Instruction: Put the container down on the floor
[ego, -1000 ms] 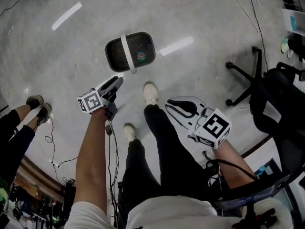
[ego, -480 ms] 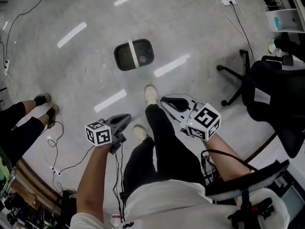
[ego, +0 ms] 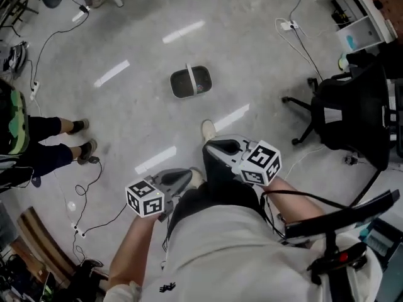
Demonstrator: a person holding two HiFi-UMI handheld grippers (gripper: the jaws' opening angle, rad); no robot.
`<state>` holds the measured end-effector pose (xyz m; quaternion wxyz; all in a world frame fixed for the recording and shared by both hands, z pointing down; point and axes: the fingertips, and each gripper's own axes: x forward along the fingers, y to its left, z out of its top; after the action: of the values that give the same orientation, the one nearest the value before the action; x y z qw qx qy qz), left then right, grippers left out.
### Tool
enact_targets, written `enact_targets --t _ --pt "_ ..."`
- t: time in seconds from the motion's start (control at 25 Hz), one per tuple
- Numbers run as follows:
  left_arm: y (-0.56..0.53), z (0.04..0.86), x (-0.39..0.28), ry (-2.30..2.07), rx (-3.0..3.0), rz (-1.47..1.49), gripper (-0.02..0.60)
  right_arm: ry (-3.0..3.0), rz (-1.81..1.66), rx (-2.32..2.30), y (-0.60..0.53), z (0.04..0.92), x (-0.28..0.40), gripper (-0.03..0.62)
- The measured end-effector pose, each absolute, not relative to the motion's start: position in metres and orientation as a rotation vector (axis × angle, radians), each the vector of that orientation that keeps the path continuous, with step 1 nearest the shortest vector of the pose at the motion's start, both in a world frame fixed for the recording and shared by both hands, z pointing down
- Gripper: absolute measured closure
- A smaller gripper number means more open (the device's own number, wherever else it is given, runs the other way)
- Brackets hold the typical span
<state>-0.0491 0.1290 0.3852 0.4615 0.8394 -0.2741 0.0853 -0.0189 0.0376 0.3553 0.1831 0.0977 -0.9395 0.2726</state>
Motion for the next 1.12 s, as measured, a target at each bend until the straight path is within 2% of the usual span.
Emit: enact_targets --t 0.4,1.12 --pt "0.161 0.246 -0.035 -0.836 2.273 0.045 0.572 -2.738 0.611 0.236 0.107 0.265 -0.015 0.571" --pt "0.206 0.193 -0.049 -0.97 2.339 -0.025 0.572 -2.778 0.492 0.182 0.163 0.217 -0.019 0.574"
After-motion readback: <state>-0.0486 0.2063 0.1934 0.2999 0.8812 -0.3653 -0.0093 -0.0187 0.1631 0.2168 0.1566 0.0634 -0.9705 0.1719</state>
